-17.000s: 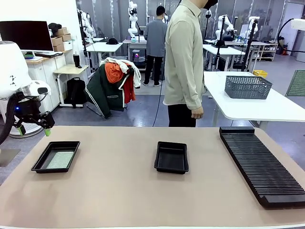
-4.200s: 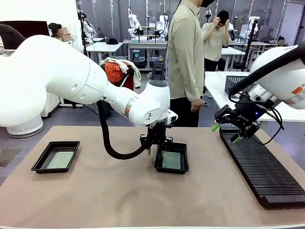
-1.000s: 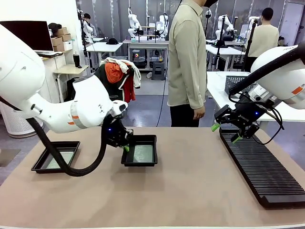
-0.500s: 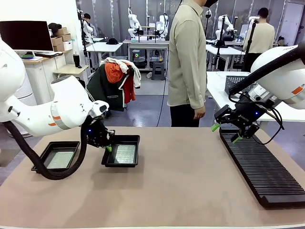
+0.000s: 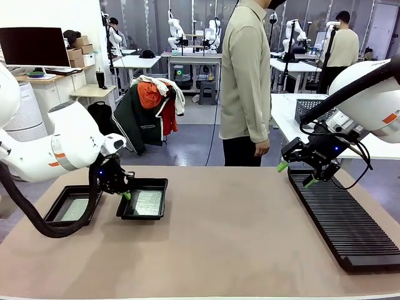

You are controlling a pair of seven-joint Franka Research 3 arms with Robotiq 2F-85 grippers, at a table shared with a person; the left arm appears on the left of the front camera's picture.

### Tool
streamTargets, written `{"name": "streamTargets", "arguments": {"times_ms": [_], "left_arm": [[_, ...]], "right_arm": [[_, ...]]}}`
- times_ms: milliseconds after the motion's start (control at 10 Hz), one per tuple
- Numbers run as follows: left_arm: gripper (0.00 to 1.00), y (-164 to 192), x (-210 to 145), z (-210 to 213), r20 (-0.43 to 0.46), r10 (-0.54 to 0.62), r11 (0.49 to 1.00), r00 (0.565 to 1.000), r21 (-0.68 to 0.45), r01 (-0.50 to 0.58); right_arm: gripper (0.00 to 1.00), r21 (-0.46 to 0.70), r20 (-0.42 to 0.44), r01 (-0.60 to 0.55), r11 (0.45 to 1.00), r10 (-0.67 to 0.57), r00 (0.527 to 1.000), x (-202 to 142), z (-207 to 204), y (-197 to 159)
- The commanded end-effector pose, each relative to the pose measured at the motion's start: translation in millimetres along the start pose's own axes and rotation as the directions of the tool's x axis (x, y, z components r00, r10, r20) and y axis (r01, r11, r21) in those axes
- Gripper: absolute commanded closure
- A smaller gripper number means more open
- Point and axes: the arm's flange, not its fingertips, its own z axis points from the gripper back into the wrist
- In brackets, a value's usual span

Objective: Inspect and transfer BCBs to ESD trays.
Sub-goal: Pick up the ESD tray and place it on the left side of the table.

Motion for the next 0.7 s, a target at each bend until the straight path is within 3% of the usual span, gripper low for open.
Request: {"name": "streamTargets", "arguments": {"times_ms": [0,600], "left_arm": [[1.0,16.6,-3.6,-3.7,0.02,-0.012,1.0,1.0,-0.013,0.012],[1.0,40.2,5.3,-9.6,0.03,0.004,0.999,1.0,0.054,-0.006]], "right_arm": [[0.0,-0.01,-0.001,0.022,1.0,-0.022,1.0,-1.2,1.1,1.4],[0.0,-0.01,-0.001,0.022,1.0,-0.022,1.0,-1.2,1.1,1.4]]}}
